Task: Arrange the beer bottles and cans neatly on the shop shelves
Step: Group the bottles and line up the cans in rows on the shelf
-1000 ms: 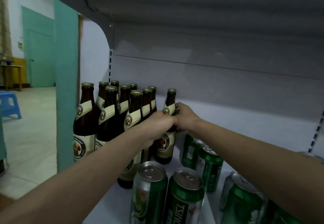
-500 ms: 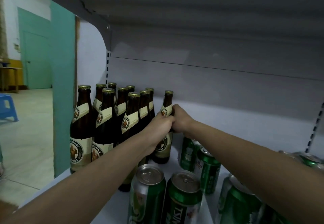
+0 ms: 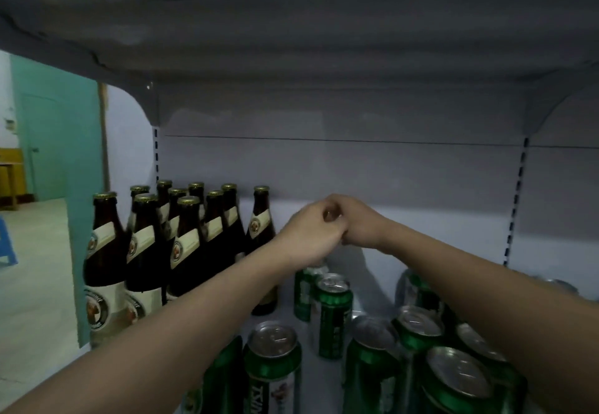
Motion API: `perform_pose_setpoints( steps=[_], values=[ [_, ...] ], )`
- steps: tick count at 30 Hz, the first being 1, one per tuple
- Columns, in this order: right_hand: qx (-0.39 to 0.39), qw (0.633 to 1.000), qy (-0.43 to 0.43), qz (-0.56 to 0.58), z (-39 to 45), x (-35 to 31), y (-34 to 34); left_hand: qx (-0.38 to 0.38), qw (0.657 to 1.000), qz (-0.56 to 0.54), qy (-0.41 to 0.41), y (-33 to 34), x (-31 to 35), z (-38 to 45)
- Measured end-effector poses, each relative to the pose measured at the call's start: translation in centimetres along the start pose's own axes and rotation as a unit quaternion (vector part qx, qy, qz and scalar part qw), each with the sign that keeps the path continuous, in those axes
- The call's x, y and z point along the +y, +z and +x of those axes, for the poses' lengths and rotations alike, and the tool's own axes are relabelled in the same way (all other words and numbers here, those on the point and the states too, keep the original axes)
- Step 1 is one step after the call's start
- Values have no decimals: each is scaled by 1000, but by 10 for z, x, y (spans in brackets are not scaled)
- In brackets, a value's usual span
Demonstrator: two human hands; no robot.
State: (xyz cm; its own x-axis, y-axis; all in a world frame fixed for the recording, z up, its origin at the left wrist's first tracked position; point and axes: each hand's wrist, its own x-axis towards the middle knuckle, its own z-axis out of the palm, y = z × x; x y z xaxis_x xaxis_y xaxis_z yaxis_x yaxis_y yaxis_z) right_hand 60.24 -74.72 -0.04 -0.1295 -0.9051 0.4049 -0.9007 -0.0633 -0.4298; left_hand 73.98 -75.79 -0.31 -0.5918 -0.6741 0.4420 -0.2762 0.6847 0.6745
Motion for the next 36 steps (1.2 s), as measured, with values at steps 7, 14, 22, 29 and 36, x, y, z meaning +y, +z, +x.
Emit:
perform_pose_setpoints(
  steps=[7,14,22,29,36],
  values=[
    [31,993,58,-100,-60,62,-67,-21,986,165,16,58,32,17],
    [35,984,68,-161,-106,118,-122,-85,979,185,-6,109,68,19],
    [5,979,81,-188,-165,166,-172,-106,977,184,-16,173,129,22],
    [52,973,147,-172,-234,236,-229,-135,975,163,62,256,196,31],
    [112,961,190,-164,-314,296,-293,-178,974,100,102,342,260,27]
  ],
)
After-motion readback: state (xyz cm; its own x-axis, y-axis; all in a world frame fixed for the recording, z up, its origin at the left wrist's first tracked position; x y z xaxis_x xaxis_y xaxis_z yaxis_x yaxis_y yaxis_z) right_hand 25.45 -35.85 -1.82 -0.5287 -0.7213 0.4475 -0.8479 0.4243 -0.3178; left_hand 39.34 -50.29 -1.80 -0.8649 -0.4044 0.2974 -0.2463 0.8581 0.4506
